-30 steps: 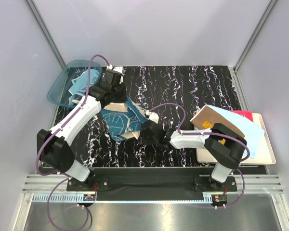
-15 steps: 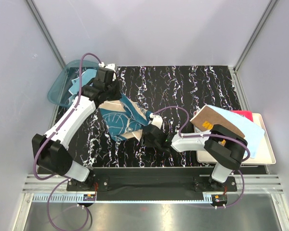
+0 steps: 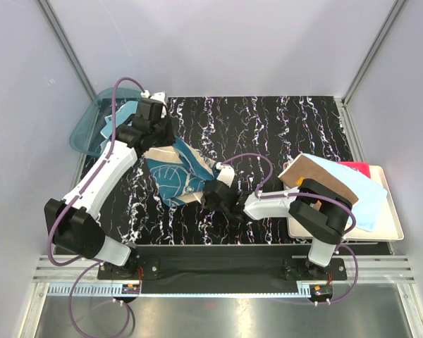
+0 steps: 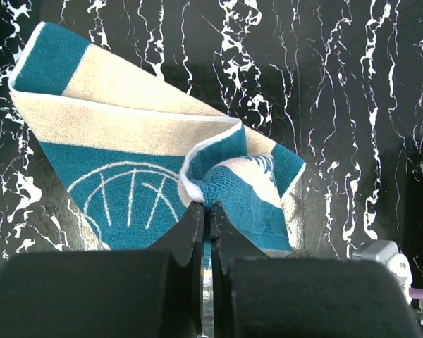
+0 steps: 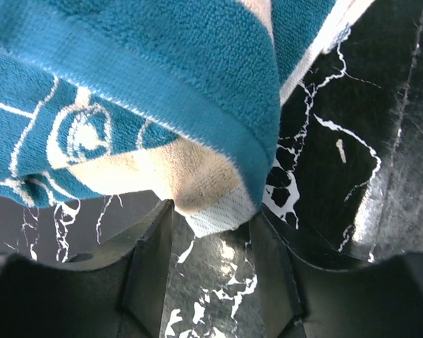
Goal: Fold and stack the towels
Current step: Flatten out the crumpled towel
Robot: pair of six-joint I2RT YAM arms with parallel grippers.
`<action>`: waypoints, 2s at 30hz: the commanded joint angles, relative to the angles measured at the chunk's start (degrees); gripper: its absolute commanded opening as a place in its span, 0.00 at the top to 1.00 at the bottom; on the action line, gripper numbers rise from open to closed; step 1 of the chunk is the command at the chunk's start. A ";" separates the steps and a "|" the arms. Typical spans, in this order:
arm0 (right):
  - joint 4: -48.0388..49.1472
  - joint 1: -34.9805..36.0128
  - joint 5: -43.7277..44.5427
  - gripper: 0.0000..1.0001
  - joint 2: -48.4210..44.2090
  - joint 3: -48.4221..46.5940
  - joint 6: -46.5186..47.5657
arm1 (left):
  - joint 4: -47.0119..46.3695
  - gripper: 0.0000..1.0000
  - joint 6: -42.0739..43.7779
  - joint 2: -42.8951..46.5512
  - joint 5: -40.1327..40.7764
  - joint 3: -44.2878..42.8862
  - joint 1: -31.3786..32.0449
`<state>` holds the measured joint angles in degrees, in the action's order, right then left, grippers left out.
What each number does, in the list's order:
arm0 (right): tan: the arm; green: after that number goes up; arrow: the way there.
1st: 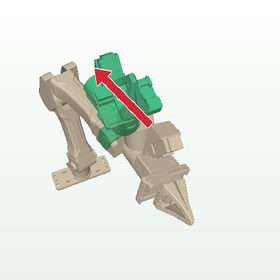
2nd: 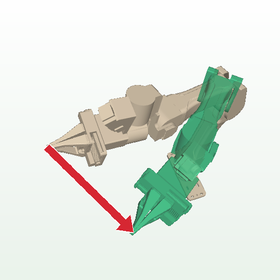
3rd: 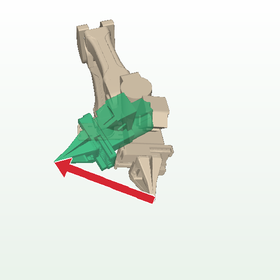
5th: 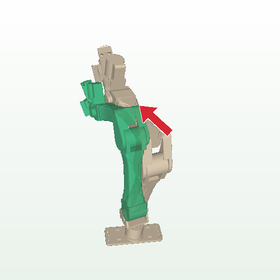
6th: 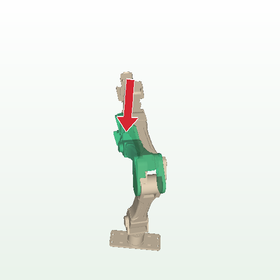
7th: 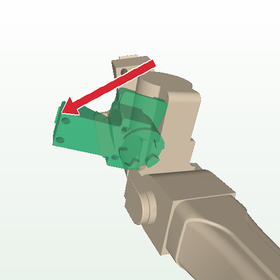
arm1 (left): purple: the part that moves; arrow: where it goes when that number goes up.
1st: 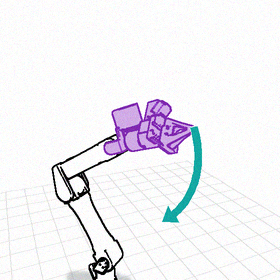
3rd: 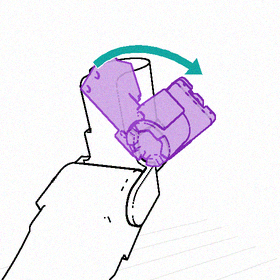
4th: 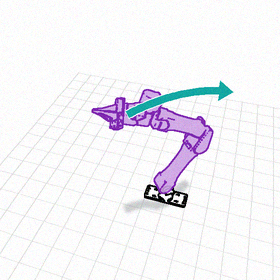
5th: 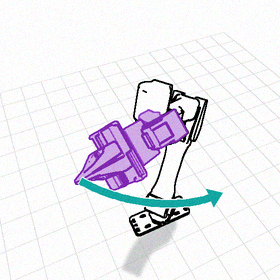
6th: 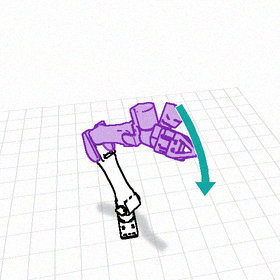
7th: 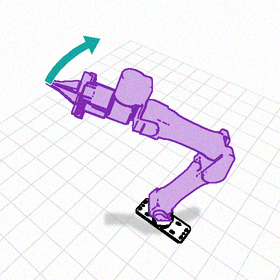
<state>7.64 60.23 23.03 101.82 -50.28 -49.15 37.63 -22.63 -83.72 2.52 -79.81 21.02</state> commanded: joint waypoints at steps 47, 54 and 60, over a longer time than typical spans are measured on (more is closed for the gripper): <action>-26.79 0.24 23.65 1.00 -26.07 -64.40 76.91 | -5.81 1.00 11.38 20.27 -0.50 -36.45 -0.98; -27.93 0.24 20.66 1.00 -22.02 -79.15 83.95 | -8.36 1.00 12.35 18.07 -2.17 -45.25 -0.98; -28.65 0.24 16.79 1.00 -19.47 -88.40 86.76 | -10.81 1.00 12.44 17.80 -1.56 -48.16 -1.06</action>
<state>-23.35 61.10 37.17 83.72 -133.21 32.73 32.56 -12.88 -66.74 -3.92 -125.34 20.75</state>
